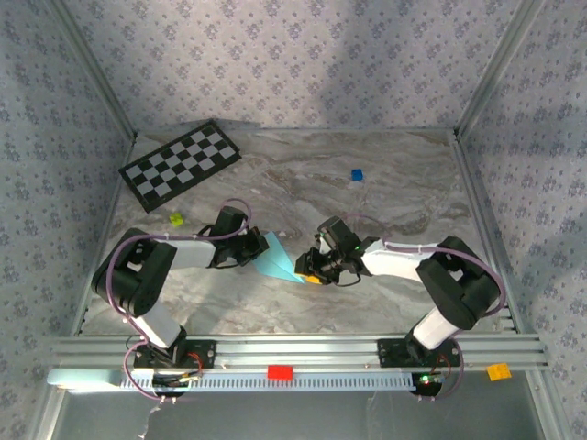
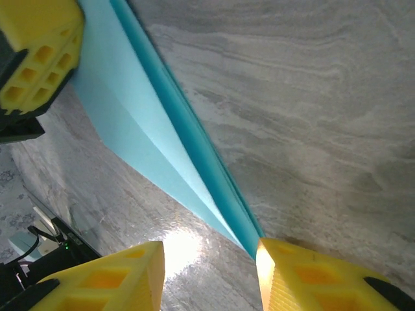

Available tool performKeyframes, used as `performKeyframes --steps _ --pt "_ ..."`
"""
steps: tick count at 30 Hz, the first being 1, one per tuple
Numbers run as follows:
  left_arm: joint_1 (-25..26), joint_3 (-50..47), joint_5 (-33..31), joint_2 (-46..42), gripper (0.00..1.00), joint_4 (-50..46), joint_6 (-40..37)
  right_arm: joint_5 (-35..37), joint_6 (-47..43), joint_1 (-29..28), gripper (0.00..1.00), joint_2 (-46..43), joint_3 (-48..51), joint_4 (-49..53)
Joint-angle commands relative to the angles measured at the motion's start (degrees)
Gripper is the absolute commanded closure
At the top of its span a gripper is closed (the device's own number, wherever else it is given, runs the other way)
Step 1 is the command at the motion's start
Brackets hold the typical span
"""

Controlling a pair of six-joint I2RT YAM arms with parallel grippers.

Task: Fold a paper plane with a square sheet of paper (pick it up from the middle)
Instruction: Fourth fold the wing at the center of the table.

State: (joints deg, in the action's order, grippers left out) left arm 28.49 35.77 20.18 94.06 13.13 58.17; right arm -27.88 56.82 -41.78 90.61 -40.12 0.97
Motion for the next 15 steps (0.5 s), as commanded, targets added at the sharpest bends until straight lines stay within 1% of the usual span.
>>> performKeyframes --steps 1,3,10,15 --pt "-0.5 -1.0 -0.3 -0.7 1.00 -3.6 0.0 0.4 0.9 -0.4 0.57 1.4 -0.6 2.4" --pt "-0.6 -0.8 -0.3 -0.7 1.00 -3.9 -0.1 0.8 0.6 -0.2 0.58 1.9 -0.7 3.9" --pt "-0.5 -0.3 -0.2 -0.2 1.00 -4.0 0.1 -3.0 0.6 -1.0 0.61 2.2 -0.9 1.0" --pt "-0.6 -0.1 -0.1 -0.1 1.00 -4.0 0.3 -3.4 0.7 -1.1 0.61 3.6 -1.4 0.4"
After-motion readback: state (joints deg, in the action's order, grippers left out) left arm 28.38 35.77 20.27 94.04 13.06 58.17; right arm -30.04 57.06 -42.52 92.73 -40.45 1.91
